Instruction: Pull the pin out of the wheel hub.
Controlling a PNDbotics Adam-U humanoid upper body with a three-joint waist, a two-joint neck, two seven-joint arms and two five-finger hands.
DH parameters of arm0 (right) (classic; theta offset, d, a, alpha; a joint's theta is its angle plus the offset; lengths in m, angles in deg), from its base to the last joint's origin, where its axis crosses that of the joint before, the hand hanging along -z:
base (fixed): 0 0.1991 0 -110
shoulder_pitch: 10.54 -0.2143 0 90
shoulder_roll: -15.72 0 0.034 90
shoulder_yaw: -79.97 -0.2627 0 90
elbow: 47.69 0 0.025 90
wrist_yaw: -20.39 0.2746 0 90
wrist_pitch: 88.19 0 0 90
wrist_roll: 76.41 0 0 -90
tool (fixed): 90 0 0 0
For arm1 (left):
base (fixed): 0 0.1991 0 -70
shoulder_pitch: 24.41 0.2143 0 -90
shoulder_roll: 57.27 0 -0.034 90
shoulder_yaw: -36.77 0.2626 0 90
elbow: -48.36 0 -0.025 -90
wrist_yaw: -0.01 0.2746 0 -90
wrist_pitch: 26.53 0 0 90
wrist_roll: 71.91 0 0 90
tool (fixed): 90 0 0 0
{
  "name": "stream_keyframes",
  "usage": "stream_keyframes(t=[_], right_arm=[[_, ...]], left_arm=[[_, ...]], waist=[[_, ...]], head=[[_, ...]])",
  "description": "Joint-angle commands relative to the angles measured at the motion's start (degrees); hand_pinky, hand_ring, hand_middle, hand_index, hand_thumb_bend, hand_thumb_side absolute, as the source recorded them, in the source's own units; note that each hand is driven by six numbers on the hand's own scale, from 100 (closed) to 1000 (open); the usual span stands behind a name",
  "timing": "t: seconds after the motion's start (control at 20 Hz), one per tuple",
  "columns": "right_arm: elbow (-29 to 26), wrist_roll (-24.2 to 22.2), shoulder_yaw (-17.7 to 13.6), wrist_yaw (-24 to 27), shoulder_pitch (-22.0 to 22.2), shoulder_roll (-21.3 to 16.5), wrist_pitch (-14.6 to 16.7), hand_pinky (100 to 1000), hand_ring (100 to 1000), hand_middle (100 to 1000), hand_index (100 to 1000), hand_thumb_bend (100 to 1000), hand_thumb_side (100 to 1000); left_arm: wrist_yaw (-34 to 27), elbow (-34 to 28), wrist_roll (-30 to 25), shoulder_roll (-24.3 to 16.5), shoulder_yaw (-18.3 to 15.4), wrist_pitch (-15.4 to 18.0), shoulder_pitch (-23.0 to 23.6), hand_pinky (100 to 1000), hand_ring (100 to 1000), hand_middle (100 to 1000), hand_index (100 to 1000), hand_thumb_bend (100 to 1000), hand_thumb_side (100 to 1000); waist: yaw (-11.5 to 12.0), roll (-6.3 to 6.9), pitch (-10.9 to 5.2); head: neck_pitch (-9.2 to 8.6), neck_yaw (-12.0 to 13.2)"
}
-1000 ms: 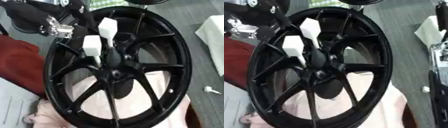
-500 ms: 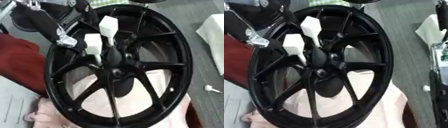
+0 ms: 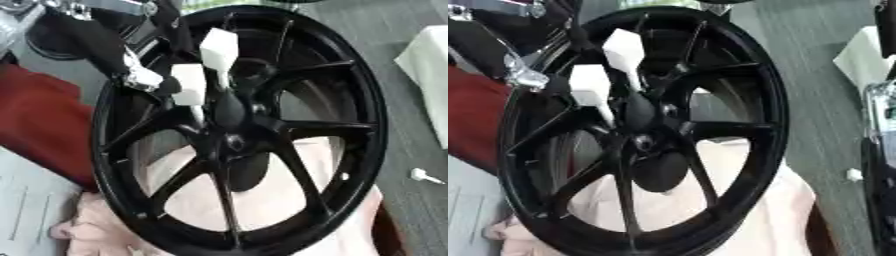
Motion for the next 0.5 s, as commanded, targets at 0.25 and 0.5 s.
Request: stream_keyframes(t=[0.25,0.5], right_arm=[[-0.47,-0.27,0.13,0.51,-1.02,-0.65,0.09,864,1000,806,839,100,567],[-0.54,-0.39,0.3,0.84,-1.12,-0.6,0.16,864,1000,806,840,100,568]], left_arm=[[1.69,0.39,-0.15,0.23,0.17,-0.62,-0.45,849,817,701,854,413,830],[2.45,1.43,-0.99,0.85,0.47,0.47,0.04,843,815,700,853,429,848]], waist=[[-0.36,0.44,-1.78],[-0.66,0.39,-1.62]], head=[[0.25,0.8],[0.28,1.11]])
